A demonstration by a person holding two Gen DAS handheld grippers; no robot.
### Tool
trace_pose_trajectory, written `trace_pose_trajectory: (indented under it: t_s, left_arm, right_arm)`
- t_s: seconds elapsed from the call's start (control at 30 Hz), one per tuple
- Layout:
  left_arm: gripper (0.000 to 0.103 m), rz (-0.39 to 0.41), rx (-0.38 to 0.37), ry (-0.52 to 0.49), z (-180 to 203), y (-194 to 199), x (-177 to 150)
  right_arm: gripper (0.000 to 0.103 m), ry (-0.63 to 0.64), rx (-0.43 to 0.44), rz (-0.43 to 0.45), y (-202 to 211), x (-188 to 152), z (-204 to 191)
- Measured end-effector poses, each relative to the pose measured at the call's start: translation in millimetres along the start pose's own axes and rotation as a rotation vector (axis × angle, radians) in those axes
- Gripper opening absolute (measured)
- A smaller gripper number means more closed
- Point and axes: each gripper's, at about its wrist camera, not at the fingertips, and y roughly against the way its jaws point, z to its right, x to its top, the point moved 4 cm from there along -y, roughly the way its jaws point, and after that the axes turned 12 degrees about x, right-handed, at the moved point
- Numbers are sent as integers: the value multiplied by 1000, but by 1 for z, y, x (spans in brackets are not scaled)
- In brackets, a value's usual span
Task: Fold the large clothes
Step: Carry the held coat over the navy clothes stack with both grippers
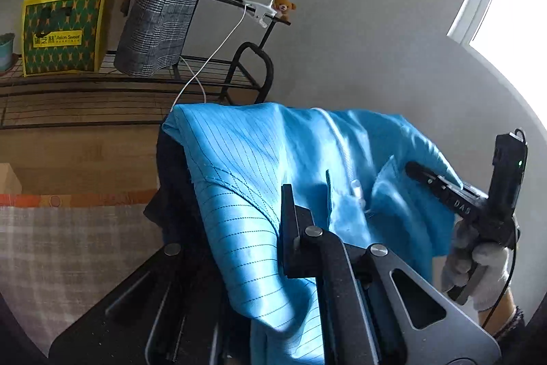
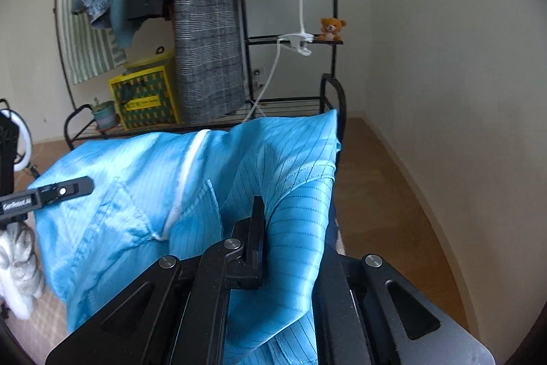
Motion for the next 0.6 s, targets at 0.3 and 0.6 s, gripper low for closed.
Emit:
trace_pose_trajectory:
  t_s: [0.3,0.6]
  left_arm:
    - [39,48,147,-6,-18,4,-8]
    - [39,47,228,-37,-28,14,-11]
  right_arm:
    - [23,-40,-182,-64,-11,-18,18]
    - [44,-83,-286,-113,-2,-24,36]
